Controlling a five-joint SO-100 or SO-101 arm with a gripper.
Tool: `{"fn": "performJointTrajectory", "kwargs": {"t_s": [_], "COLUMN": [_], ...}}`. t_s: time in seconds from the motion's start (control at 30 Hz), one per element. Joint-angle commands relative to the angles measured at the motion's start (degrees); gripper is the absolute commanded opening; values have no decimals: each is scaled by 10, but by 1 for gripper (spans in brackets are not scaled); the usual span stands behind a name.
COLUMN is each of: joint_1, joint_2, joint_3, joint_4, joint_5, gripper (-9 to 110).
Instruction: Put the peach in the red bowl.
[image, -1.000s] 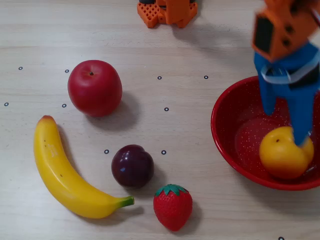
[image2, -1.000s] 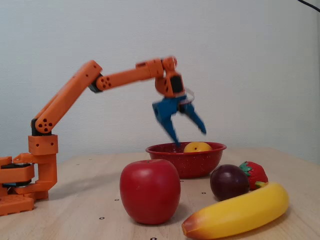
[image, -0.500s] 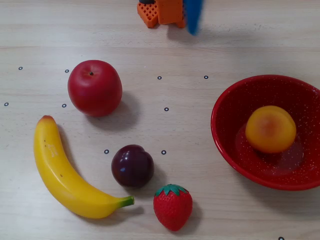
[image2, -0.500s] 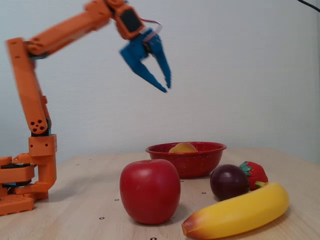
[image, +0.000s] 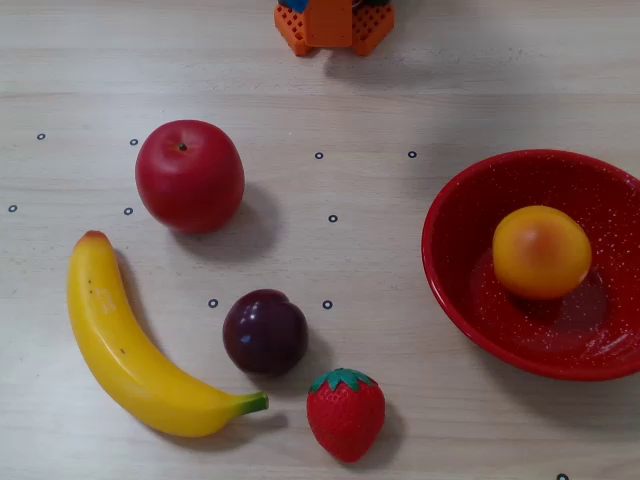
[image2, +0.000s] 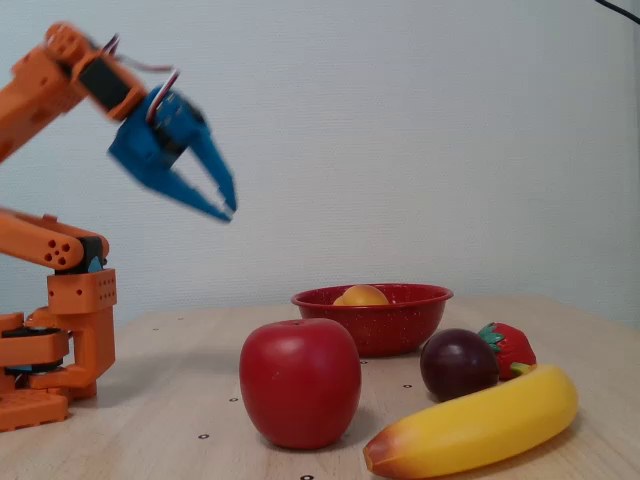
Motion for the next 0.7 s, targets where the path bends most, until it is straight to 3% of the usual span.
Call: {"fn": "performJointTrajectory", "kwargs": {"t_s": [0.0,0.23,0.57,0.67], "joint_1": [-15,-25,-18,-6], "joint_2": [40,196,270,272], "joint_3": [32,235,519,535], "joint_4": [-7,-40,-329,-339], "joint_5": [15,24,43,14], "gripper": [0,0,0,0]}}
